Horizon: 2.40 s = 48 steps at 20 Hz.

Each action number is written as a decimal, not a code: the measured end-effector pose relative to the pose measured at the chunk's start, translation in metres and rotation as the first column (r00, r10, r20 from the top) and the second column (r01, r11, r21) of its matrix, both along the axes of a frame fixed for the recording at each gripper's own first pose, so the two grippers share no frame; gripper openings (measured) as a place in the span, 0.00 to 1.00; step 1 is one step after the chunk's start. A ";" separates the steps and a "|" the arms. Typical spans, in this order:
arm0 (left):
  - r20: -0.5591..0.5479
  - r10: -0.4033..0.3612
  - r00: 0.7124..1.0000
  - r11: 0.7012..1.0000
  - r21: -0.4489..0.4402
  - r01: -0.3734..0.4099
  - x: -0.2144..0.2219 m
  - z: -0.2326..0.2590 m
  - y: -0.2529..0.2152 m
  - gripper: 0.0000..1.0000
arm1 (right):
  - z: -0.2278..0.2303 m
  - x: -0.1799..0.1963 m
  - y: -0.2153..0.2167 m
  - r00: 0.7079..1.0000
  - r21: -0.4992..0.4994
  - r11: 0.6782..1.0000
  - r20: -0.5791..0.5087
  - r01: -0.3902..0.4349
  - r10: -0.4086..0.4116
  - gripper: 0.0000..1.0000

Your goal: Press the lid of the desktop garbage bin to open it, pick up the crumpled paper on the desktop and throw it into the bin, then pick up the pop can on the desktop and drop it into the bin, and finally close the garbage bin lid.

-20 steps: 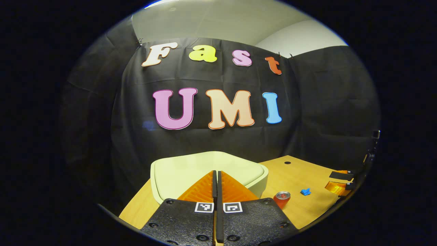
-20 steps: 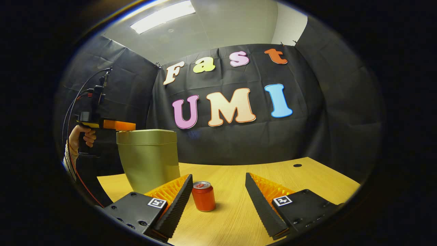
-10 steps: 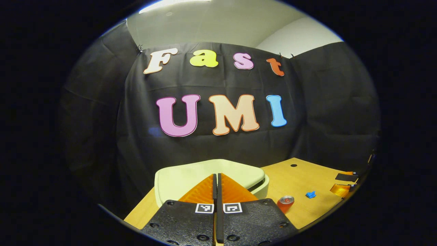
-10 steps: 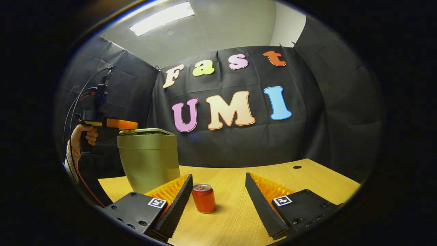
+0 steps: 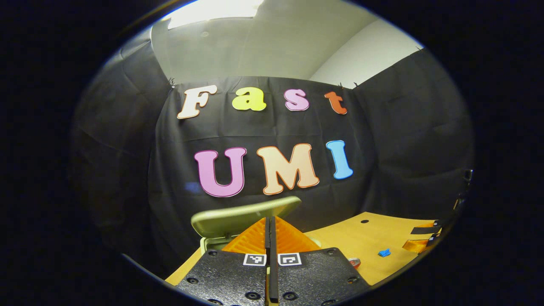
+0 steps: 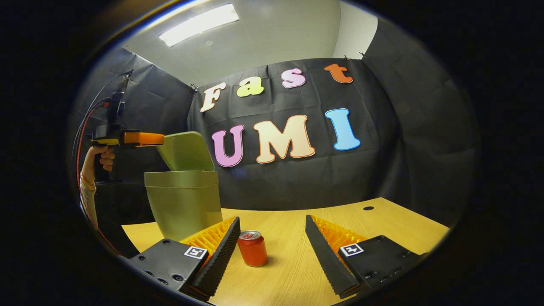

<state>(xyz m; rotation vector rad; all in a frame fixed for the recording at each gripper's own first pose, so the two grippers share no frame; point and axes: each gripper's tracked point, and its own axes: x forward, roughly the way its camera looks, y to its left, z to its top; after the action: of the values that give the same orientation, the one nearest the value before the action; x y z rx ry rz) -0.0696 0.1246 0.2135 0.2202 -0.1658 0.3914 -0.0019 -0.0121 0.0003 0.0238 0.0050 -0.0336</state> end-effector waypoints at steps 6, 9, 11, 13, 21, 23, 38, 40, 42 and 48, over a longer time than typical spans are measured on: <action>-0.024 -0.121 0.992 0.992 -0.031 0.121 0.014 -0.033 -0.037 0.00 | -0.003 0.001 0.001 1.000 -0.005 1.000 -0.004 -0.003 0.003 0.97; -0.048 -0.198 0.979 0.978 -0.077 0.194 0.020 -0.066 -0.057 0.00 | -0.007 0.003 -0.002 1.000 -0.002 1.000 -0.015 0.002 -0.002 0.97; -0.060 -0.242 0.968 0.966 -0.107 0.235 0.024 -0.089 -0.068 0.00 | -0.009 0.003 0.000 1.000 -0.007 1.000 -0.021 0.001 -0.001 0.97; -0.069 -0.277 0.958 0.955 -0.126 0.267 0.028 -0.112 -0.077 0.00 | -0.009 0.004 -0.001 1.000 -0.015 1.000 -0.023 0.002 -0.003 0.97; -0.081 -0.380 0.921 0.914 -0.183 0.361 0.041 -0.188 -0.101 0.00 | -0.022 0.007 -0.006 0.998 -0.038 0.999 -0.055 0.020 -0.022 0.97; -0.100 -0.389 0.916 0.911 -0.189 0.366 0.044 -0.204 -0.101 0.00 | -0.027 0.008 -0.010 0.997 -0.043 0.999 -0.070 0.026 -0.029 0.97; -0.202 -0.472 0.858 0.880 -0.176 0.442 0.045 -0.244 -0.129 0.60 | -0.109 0.032 -0.101 0.890 -0.239 0.969 -0.425 0.064 -0.164 0.98; -0.197 -0.479 0.855 0.876 -0.175 0.450 0.046 -0.244 -0.132 0.77 | -0.126 0.038 -0.110 0.854 -0.242 0.969 -0.494 0.048 -0.166 0.98; -0.189 -0.481 0.856 0.875 -0.168 0.454 0.045 -0.241 -0.133 0.89 | -0.137 0.045 -0.112 0.827 -0.230 0.973 -0.542 0.025 -0.149 0.98; -0.189 -0.457 0.869 0.888 -0.157 0.433 0.046 -0.239 -0.123 0.91 | -0.173 0.058 -0.137 0.710 -0.274 0.962 -0.676 0.003 -0.195 0.99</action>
<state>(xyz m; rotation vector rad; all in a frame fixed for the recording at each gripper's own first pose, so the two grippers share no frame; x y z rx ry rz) -0.0241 0.0016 -0.0260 0.1092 0.0280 -0.0893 0.0565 -0.1487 -0.1725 -0.2527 0.7745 -0.1530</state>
